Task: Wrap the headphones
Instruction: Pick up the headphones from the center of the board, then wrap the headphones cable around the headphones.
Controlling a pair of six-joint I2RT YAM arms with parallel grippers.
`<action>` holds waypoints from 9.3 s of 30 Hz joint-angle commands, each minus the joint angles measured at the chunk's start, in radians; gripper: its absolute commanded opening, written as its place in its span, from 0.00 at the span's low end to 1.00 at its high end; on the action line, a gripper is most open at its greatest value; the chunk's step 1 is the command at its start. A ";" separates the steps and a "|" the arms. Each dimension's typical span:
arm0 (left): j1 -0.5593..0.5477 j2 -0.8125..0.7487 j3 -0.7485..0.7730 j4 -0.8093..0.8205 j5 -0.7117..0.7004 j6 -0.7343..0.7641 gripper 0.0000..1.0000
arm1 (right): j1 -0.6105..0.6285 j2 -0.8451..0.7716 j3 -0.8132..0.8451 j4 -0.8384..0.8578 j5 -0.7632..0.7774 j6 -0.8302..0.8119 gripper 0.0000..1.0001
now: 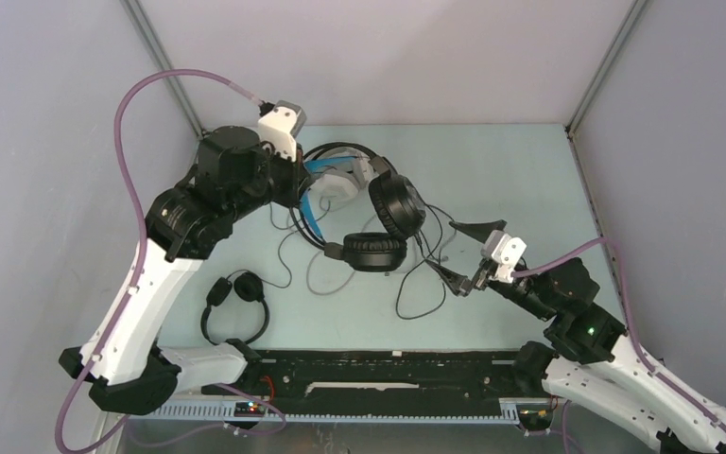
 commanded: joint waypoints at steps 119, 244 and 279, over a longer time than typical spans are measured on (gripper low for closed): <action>-0.204 -0.124 -0.461 0.146 0.603 0.035 0.00 | -0.130 0.247 -0.102 0.305 -0.136 0.215 0.00; -0.154 -0.123 -0.123 0.296 -0.366 -0.530 0.00 | 0.559 1.100 -0.169 1.593 0.745 -0.107 0.61; -0.148 -0.092 -0.135 0.263 -0.222 -0.523 0.00 | 0.428 1.012 -0.136 1.472 0.457 0.007 0.58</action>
